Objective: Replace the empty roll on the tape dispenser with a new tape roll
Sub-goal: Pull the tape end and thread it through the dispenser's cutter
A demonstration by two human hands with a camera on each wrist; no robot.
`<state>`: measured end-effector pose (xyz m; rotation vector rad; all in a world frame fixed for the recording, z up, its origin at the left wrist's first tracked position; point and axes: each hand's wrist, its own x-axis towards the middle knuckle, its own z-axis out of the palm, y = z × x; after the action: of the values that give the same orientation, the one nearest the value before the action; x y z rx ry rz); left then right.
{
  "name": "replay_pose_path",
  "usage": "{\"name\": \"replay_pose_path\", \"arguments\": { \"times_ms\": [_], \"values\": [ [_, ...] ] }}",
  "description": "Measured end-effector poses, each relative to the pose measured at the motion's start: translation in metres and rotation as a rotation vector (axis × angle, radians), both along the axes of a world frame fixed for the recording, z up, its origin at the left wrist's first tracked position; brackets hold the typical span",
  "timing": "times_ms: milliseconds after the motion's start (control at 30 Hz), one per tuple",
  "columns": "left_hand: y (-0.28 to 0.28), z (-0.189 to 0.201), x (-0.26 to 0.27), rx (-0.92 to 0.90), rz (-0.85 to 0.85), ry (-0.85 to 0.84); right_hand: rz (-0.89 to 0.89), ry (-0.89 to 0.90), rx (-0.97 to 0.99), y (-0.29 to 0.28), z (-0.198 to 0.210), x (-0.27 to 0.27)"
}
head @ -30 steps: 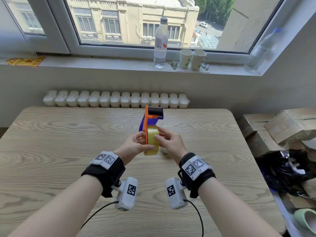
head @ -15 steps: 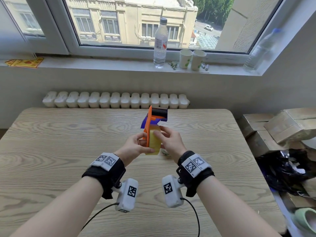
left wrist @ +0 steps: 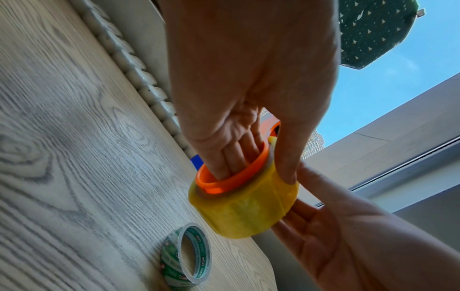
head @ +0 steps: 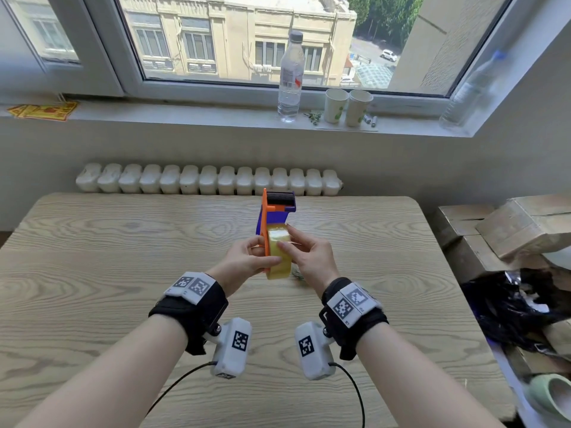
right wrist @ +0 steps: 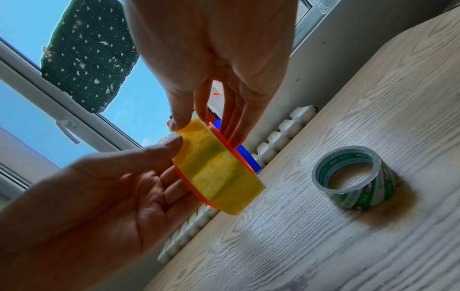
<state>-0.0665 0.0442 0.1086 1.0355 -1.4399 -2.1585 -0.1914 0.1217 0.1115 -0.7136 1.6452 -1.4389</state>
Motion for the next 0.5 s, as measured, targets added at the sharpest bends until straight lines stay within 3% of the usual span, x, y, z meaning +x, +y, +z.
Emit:
{"name": "replay_pose_path", "arguments": {
  "times_ms": [167, 500],
  "values": [
    [0.001, -0.002, 0.002, -0.022, -0.004, -0.025, -0.045, 0.352, 0.084, -0.002, -0.006, -0.005],
    [-0.001, -0.006, 0.012, -0.036, -0.091, -0.016, -0.011, 0.606, 0.034, 0.0, 0.004, -0.008]
  ]
}}
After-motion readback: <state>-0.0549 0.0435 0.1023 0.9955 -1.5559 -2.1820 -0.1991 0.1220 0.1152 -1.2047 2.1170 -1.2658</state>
